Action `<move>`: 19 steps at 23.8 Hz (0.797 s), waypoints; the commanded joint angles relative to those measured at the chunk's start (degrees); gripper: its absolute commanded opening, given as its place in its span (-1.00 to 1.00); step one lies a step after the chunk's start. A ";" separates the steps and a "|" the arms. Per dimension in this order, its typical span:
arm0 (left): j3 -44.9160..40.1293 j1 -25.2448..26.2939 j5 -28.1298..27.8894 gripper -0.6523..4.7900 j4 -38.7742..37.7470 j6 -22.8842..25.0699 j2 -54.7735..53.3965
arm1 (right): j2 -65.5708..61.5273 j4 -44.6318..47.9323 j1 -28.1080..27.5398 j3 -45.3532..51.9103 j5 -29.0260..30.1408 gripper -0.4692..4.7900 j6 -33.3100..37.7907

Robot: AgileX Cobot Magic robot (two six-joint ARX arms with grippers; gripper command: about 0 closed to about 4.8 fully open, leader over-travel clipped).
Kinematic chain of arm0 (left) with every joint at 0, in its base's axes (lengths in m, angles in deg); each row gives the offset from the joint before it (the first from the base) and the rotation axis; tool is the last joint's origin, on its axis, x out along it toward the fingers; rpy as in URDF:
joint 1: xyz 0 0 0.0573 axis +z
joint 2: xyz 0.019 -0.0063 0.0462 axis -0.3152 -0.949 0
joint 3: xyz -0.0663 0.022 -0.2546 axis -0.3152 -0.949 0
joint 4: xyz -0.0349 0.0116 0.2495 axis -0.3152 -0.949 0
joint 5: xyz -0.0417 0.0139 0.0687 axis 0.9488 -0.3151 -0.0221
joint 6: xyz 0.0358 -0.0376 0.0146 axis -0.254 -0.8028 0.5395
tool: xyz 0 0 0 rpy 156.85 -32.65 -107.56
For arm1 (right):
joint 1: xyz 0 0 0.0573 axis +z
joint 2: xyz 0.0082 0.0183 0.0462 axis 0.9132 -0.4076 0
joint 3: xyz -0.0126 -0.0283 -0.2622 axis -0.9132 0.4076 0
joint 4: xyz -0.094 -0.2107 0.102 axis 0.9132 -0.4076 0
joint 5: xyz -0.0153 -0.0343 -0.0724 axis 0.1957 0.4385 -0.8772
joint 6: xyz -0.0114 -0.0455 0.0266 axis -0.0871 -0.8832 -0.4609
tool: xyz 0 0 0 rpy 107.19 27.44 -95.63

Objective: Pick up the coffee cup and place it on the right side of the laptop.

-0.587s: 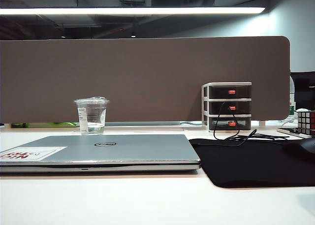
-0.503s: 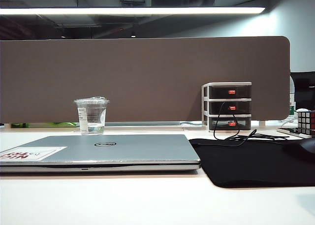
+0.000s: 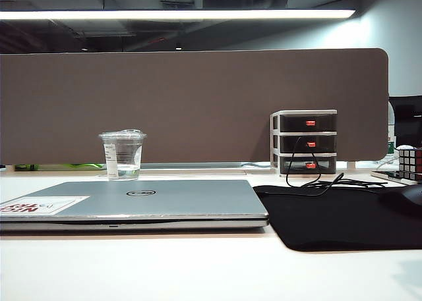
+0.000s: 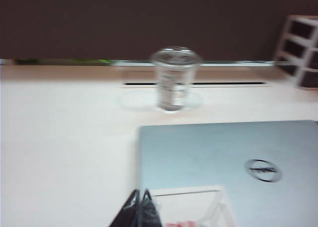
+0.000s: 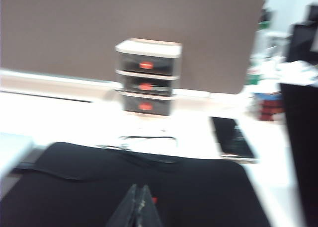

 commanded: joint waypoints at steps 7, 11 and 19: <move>0.28 0.07 18.73 -0.78 0.85 -1.16 -0.02 | 0.11 -5.97 0.11 0.37 34.93 -0.82 9.42; 0.28 0.07 14.51 -0.78 2.23 -1.22 -0.02 | 0.11 -5.84 0.09 0.37 35.76 -0.82 9.44; 0.28 0.07 14.75 -0.77 5.70 -1.73 -0.02 | 0.11 -4.46 0.09 0.37 36.41 -0.82 9.49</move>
